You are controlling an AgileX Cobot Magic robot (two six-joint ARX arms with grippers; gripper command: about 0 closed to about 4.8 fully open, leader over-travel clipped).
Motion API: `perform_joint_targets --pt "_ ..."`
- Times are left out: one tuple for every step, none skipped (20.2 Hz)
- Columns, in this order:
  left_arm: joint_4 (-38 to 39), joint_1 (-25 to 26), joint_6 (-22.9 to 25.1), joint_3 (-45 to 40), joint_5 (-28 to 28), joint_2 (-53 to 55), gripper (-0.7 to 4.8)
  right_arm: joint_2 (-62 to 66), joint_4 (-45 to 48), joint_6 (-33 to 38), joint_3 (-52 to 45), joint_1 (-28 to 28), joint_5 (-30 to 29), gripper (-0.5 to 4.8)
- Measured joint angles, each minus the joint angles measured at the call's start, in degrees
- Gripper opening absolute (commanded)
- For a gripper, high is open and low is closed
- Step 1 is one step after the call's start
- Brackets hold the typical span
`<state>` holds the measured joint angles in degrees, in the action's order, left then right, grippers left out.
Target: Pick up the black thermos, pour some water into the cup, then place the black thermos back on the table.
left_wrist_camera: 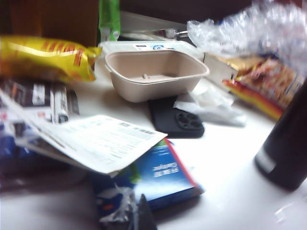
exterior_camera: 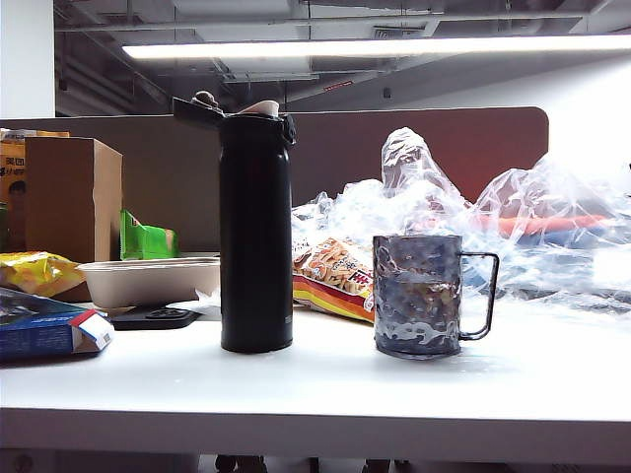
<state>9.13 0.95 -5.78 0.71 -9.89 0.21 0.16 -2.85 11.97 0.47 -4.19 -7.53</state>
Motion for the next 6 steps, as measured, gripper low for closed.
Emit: perform_joint_targets --pt "0.0 0.0 2.75 0.0 0.0 0.0 -0.05 0.0 0.02 0.0 0.0 0.0 0.0 0.14" --pt "0.0 0.0 5.09 0.0 0.0 0.0 -0.05 0.0 0.02 0.0 0.0 0.02 0.0 0.14" --pt "0.0 0.0 5.79 0.0 0.0 0.0 -0.05 0.0 0.0 0.0 0.0 0.07 0.0 0.14" --pt "0.0 0.0 6.23 0.0 0.0 0.0 -0.05 0.0 0.0 0.0 0.0 0.07 0.0 0.14" --pt "0.0 0.0 6.27 0.0 0.0 0.0 -0.05 0.0 0.02 0.0 0.0 0.07 0.0 0.14" --pt "0.0 0.0 6.32 0.0 0.0 0.0 -0.05 0.0 0.02 0.0 0.0 0.07 0.0 0.14"
